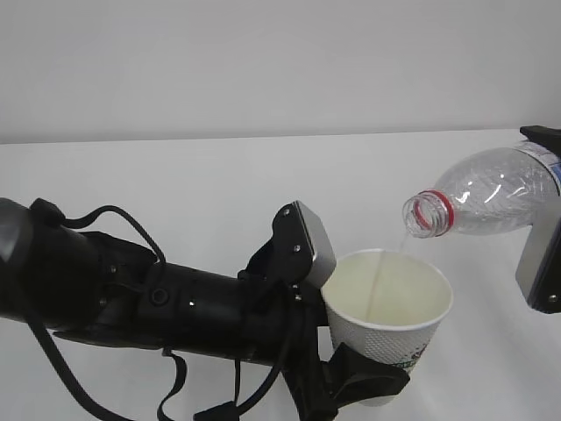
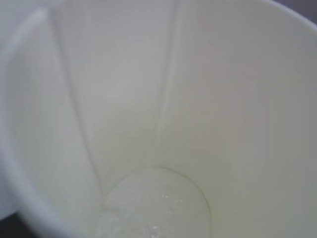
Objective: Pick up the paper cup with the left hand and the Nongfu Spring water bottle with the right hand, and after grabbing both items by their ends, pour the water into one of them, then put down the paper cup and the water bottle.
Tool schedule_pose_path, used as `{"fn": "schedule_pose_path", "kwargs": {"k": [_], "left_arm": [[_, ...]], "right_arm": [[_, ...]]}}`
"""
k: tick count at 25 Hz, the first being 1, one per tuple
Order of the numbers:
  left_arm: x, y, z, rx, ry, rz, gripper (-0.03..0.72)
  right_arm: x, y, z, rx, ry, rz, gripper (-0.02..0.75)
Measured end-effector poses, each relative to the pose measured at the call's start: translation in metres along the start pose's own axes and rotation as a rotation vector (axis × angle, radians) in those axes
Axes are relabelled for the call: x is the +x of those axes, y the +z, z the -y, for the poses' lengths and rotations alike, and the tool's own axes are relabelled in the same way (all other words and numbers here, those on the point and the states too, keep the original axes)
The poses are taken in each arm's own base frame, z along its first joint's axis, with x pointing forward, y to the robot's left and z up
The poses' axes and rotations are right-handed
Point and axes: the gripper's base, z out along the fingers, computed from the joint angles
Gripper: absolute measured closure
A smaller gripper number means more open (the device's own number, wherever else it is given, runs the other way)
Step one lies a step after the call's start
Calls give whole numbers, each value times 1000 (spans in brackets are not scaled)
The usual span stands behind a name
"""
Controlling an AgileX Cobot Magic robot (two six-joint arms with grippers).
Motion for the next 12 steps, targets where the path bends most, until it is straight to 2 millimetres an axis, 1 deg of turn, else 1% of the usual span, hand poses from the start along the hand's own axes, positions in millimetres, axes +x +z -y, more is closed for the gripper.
{"fn": "schedule_pose_path", "kwargs": {"k": [12], "left_arm": [[0, 0, 0, 0, 0, 0, 161]], "right_arm": [[0, 0, 0, 0, -19, -1, 311]]}}
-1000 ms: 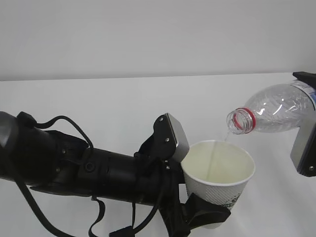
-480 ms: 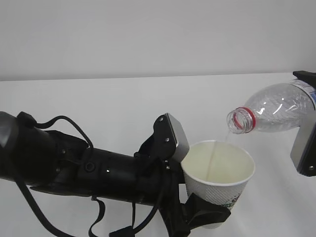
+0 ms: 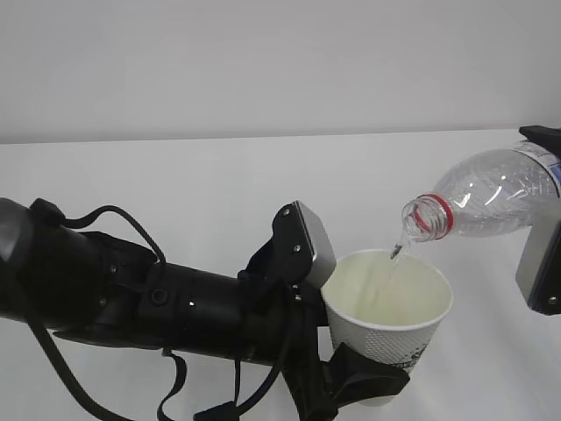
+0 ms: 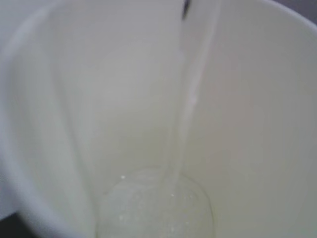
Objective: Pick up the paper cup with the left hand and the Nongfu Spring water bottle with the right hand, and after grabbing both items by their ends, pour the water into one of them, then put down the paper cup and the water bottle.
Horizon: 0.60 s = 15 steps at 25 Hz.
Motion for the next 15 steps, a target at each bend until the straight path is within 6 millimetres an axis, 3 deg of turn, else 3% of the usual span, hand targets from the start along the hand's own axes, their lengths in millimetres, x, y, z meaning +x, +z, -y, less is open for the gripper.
{"fn": "schedule_pose_path", "kwargs": {"k": [15], "left_arm": [[0, 0, 0, 0, 0, 0, 162]], "right_arm": [[1, 0, 0, 5, 18, -15, 311]]}}
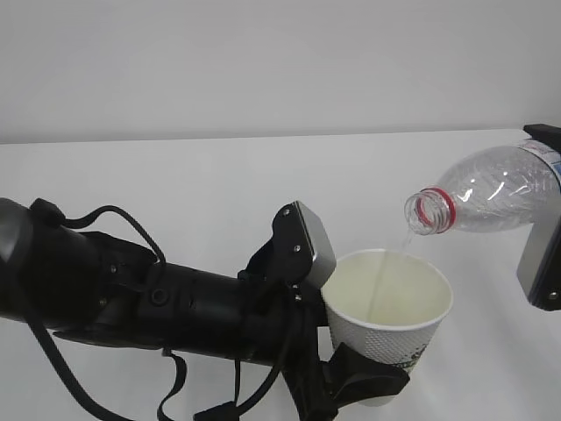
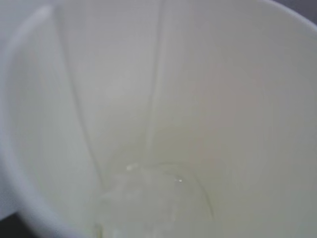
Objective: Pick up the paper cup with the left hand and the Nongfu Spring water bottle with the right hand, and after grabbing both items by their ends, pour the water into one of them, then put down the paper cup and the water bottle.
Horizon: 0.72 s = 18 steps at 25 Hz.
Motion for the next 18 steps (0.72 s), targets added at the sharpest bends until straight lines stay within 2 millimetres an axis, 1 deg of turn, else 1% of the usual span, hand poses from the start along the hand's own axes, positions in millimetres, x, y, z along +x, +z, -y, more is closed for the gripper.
{"fn": "schedule_pose_path", "kwargs": {"k": [18], "left_arm": [[0, 0, 0, 0, 0, 0, 162]], "right_arm": [[0, 0, 2, 21, -1, 2, 312]]}}
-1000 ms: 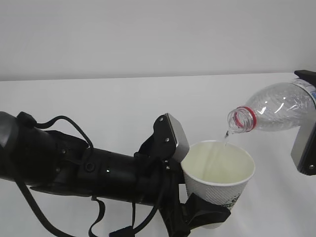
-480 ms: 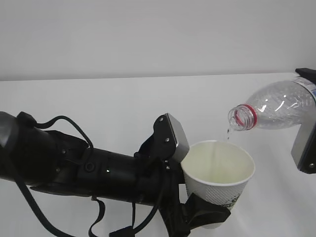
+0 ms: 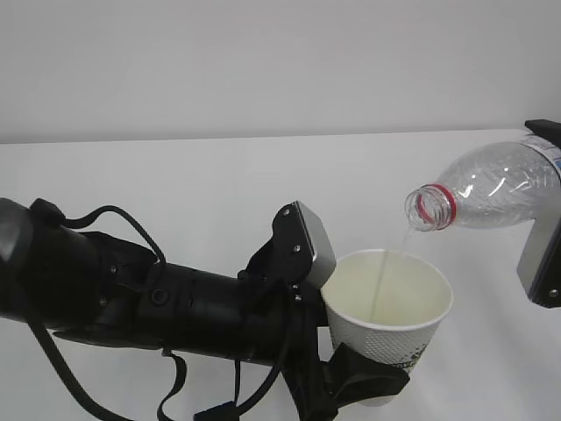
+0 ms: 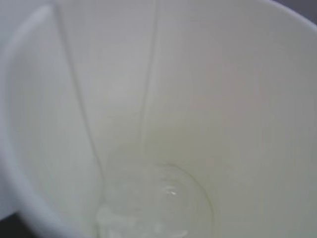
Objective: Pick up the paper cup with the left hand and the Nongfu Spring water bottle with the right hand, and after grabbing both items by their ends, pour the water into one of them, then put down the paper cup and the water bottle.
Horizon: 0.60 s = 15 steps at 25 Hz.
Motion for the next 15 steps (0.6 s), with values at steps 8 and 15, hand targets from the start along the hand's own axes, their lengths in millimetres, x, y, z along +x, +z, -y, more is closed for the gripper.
{"fn": "schedule_pose_path", "kwargs": {"k": [8, 15], "left_arm": [[0, 0, 0, 0, 0, 0, 162], [0, 0, 0, 0, 0, 0, 162]], "right_arm": [[0, 0, 0, 0, 0, 0, 312], [0, 0, 0, 0, 0, -1, 312]]}}
